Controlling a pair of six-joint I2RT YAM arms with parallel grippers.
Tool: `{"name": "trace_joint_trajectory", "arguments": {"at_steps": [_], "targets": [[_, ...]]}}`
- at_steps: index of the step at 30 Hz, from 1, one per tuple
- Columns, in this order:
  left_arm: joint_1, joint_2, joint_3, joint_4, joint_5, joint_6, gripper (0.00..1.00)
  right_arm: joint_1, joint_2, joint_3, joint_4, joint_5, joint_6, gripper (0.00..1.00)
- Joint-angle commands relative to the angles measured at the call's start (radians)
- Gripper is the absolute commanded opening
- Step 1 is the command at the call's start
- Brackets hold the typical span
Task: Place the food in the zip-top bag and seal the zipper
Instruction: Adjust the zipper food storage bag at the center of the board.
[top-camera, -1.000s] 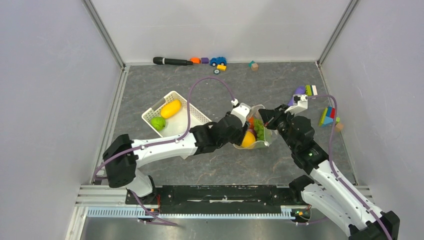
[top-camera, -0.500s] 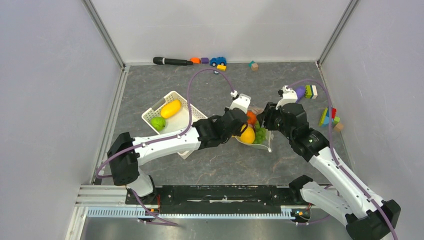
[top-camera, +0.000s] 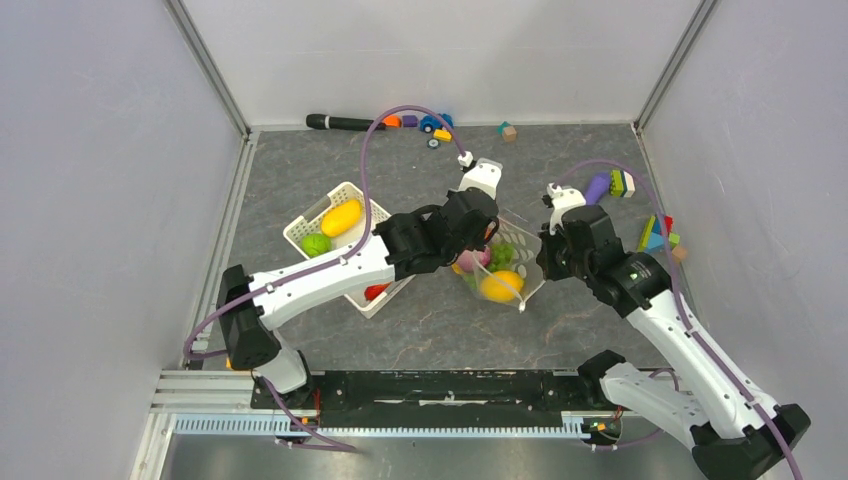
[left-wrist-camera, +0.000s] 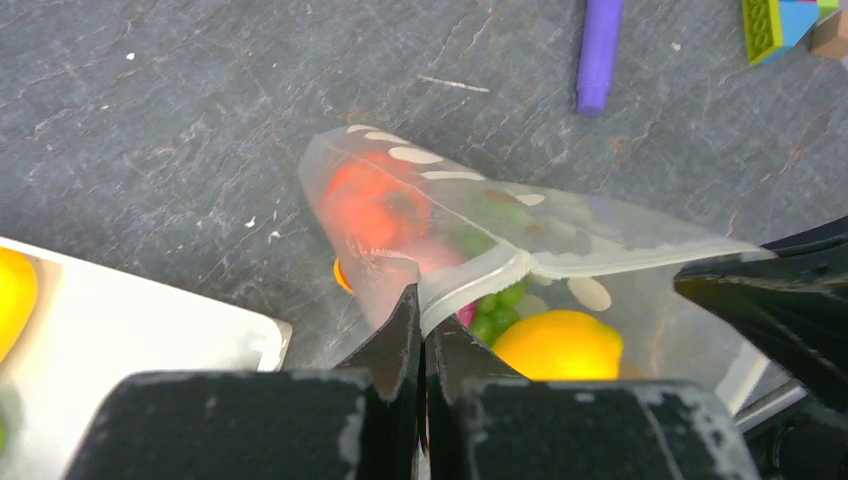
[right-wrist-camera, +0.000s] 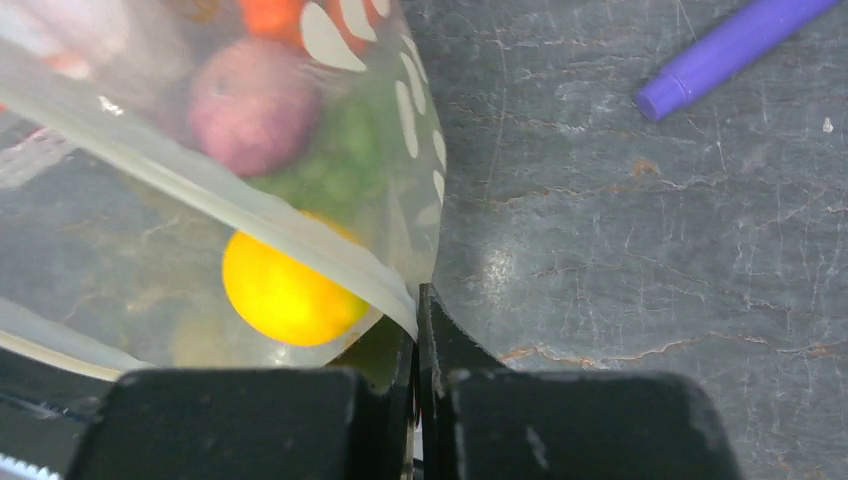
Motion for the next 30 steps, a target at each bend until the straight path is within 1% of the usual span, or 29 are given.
{"name": "trace_joint_trajectory", "arguments": {"at_steps": [1, 3, 6, 8, 11, 15, 19, 21, 24, 25, 26, 28, 30], "targets": [[0.005, -0.018, 0.085, -0.135, 0.001, -0.021, 0.02, 0.002, -0.005, 0.159, -0.101, -0.09, -0.07, 0.0], [0.006, -0.032, 0.103, -0.181, 0.045, 0.006, 0.02, 0.008, 0.02, 0.206, -0.15, -0.181, -0.072, 0.0], [0.006, -0.058, 0.123, -0.24, 0.113, 0.034, 0.02, 0.008, 0.053, 0.231, -0.199, -0.371, -0.075, 0.0], [0.006, -0.073, 0.117, -0.254, 0.147, 0.053, 0.02, 0.008, 0.071, 0.245, -0.224, -0.409, -0.069, 0.0], [0.012, -0.078, 0.071, -0.235, 0.138, 0.038, 0.02, 0.006, 0.073, 0.225, -0.209, -0.346, -0.049, 0.0], [0.065, -0.022, 0.055, -0.202, 0.223, 0.022, 0.02, 0.008, 0.075, 0.201, -0.16, -0.263, -0.021, 0.02], [0.134, 0.063, 0.086, -0.15, 0.32, 0.045, 0.02, 0.006, 0.034, 0.119, -0.005, -0.107, 0.055, 0.05], [0.171, 0.11, 0.113, -0.138, 0.35, 0.043, 0.02, 0.005, 0.023, 0.083, 0.068, -0.042, 0.075, 0.05], [0.208, 0.166, 0.136, -0.093, 0.323, 0.052, 0.02, 0.005, 0.002, 0.024, 0.162, 0.059, 0.122, 0.03], [0.217, 0.181, 0.145, -0.089, 0.327, 0.058, 0.04, 0.005, -0.009, 0.001, 0.2, 0.081, 0.132, 0.03], [0.221, 0.188, 0.156, -0.089, 0.336, 0.064, 0.1, 0.005, -0.018, -0.023, 0.242, 0.098, 0.143, 0.04], [0.222, 0.193, 0.161, -0.075, 0.355, 0.083, 0.35, 0.005, -0.026, -0.048, 0.292, 0.099, 0.143, 0.05], [0.222, 0.179, 0.149, -0.053, 0.376, 0.1, 0.54, 0.005, -0.027, -0.052, 0.317, 0.109, 0.153, 0.06]]}}
